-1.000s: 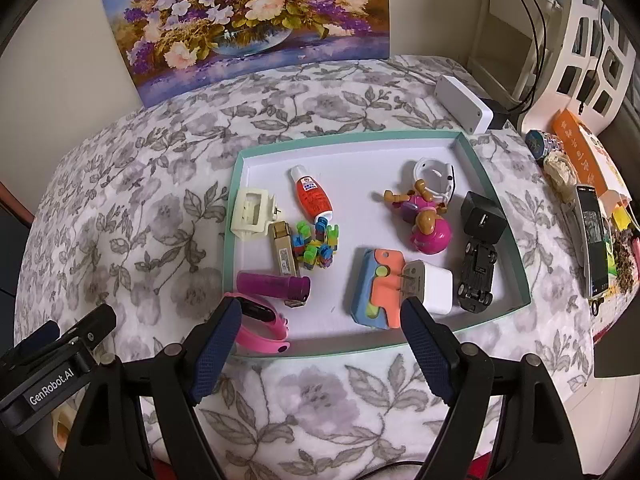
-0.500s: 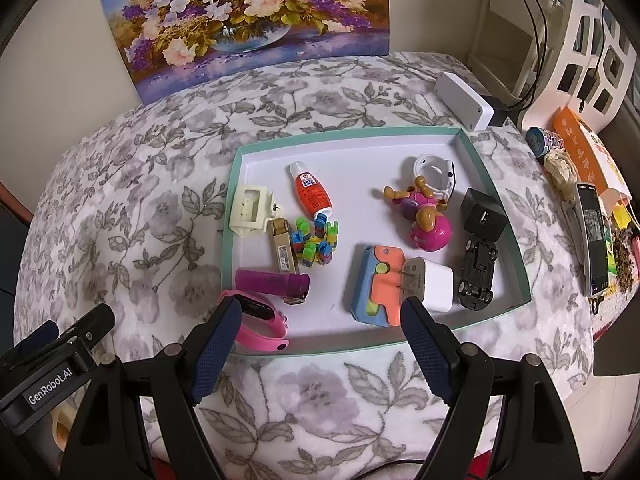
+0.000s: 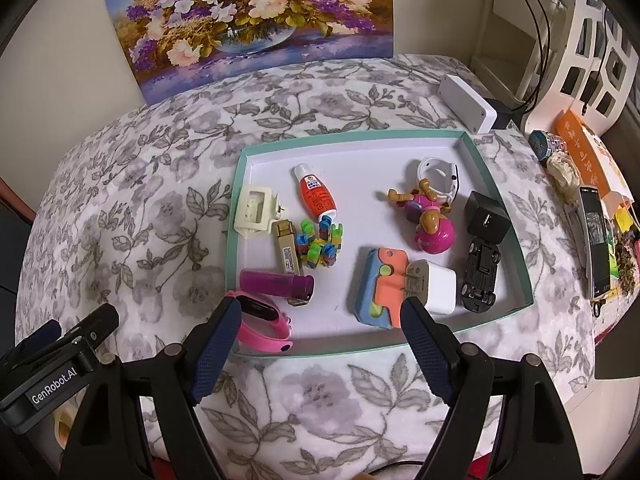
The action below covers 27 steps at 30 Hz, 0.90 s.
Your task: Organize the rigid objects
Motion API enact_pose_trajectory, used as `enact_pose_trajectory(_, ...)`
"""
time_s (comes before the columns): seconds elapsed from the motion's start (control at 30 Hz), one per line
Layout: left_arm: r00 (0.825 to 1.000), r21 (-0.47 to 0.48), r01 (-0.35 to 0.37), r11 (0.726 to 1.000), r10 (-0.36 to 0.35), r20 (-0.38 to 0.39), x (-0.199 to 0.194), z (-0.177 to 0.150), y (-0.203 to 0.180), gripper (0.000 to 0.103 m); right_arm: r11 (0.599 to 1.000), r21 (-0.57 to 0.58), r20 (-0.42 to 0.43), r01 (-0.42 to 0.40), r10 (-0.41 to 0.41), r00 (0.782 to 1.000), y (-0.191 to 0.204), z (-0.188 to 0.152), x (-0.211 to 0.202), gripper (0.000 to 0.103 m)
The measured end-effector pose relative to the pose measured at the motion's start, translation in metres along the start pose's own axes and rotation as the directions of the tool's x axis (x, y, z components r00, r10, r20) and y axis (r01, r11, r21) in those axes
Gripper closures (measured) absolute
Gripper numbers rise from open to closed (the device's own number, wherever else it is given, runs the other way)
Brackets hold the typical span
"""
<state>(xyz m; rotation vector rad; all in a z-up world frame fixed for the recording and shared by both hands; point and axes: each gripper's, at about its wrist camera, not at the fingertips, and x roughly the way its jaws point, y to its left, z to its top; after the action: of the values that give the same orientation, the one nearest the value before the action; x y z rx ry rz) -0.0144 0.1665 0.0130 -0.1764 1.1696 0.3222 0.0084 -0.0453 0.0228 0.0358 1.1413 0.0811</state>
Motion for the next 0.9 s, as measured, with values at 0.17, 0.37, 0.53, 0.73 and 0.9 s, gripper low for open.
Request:
enact_pose_trajectory(0.17, 1.0, 0.0, 0.0, 1.0, 0.0, 0.0, 0.0, 0.0007, -0.0002, 0.0, 1.0, 0.004, 0.004, 0.001, -0.001, 1.0, -0.0009, -0.0001, -0.0011, 0.021)
enact_pose_trajectory(0.37, 1.0, 0.0, -0.001, 1.0, 0.001, -0.001, 0.0, 0.0009, -0.0005, 0.0, 1.0, -0.004, 0.003, -0.003, 0.003, 1.0, 0.0002, 0.0004, -0.0015, 0.021)
enact_pose_trajectory(0.53, 1.0, 0.0, 0.0, 1.0, 0.0, -0.002, 0.0, 0.0007, -0.0004, 0.0, 1.0, -0.005, -0.004, -0.003, 0.003, 1.0, 0.0008, 0.0002, -0.0003, 0.021)
enact_pose_trajectory(0.73, 1.0, -0.002, -0.001, 1.0, 0.001, -0.002, -0.0002, 0.0017, -0.0012, 0.0, 1.0, -0.001, -0.012, 0.008, -0.008, 1.0, 0.0005, 0.0, 0.0018, 0.021)
enact_pose_trajectory(0.9, 1.0, -0.009, -0.006, 1.0, 0.006, -0.008, 0.0015, 0.001, 0.0017, 0.0, 1.0, -0.003, -0.011, -0.001, 0.001, 1.0, 0.0014, -0.0011, 0.0016, 0.021)
